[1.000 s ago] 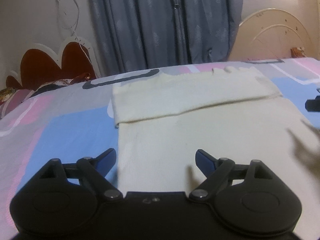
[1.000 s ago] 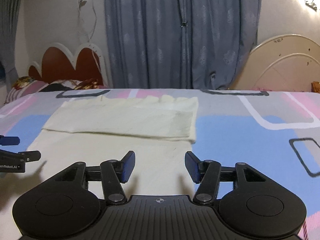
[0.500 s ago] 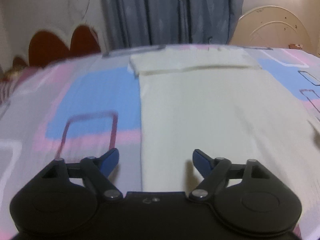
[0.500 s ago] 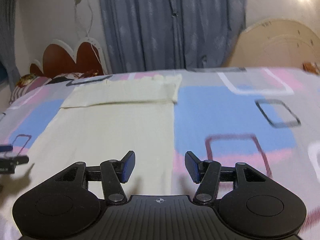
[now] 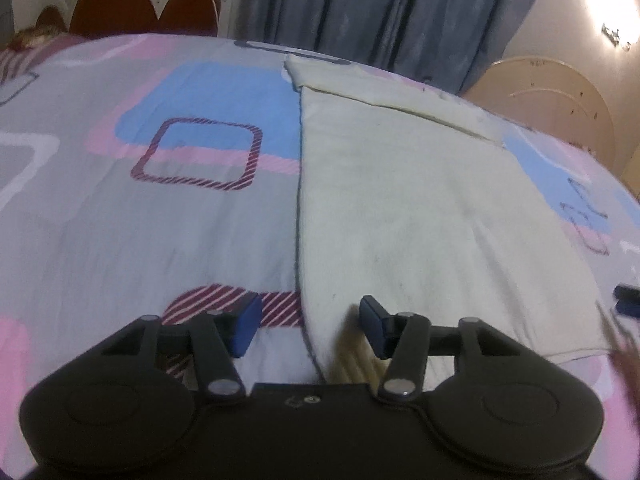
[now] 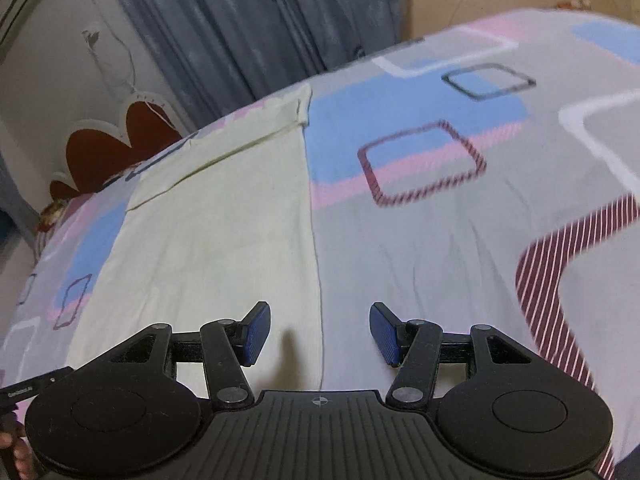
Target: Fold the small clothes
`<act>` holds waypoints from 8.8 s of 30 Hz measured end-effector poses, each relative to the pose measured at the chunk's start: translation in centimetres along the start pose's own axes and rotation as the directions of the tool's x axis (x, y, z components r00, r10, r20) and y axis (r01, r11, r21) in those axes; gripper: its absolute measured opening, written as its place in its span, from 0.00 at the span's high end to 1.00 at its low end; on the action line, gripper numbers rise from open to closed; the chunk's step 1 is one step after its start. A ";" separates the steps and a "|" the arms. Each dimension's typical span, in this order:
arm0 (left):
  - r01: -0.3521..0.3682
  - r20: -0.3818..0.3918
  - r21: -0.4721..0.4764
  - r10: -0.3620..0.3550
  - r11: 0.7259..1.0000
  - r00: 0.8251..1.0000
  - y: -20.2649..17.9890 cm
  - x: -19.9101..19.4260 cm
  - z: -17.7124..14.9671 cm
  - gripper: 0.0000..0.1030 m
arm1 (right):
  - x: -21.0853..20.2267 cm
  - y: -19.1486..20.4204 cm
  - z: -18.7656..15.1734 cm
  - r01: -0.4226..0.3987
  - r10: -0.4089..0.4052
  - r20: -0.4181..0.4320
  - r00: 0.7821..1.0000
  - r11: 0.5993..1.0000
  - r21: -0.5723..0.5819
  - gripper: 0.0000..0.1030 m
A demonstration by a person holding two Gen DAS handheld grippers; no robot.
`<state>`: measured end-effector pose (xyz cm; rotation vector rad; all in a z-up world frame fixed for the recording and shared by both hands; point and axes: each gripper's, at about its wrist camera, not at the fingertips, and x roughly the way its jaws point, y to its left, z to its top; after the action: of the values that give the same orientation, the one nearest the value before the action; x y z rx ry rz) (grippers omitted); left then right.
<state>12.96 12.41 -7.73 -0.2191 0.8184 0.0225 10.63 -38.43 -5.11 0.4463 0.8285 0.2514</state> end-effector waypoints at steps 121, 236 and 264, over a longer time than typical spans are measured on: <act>0.099 0.071 0.069 -0.104 0.993 0.992 -0.1 29.2 31.4 0.57 | 31.8 4.1 28.6 -0.095 0.120 0.052 0.991 0.934 -0.345 0.54; -0.035 0.147 0.186 0.007 0.982 0.989 -6.6 16.7 13.9 0.32 | 20.7 8.9 6.6 0.085 -0.041 0.095 0.995 0.842 -0.532 0.70; 0.045 0.132 -0.186 -0.020 0.982 0.991 -2.1 13.6 13.0 0.49 | 19.1 9.9 8.7 0.086 -0.041 0.130 0.991 0.926 -0.367 0.84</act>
<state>31.87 12.13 -8.64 -0.4061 0.6829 0.0830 29.29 -24.83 -7.67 0.0757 0.6565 0.3110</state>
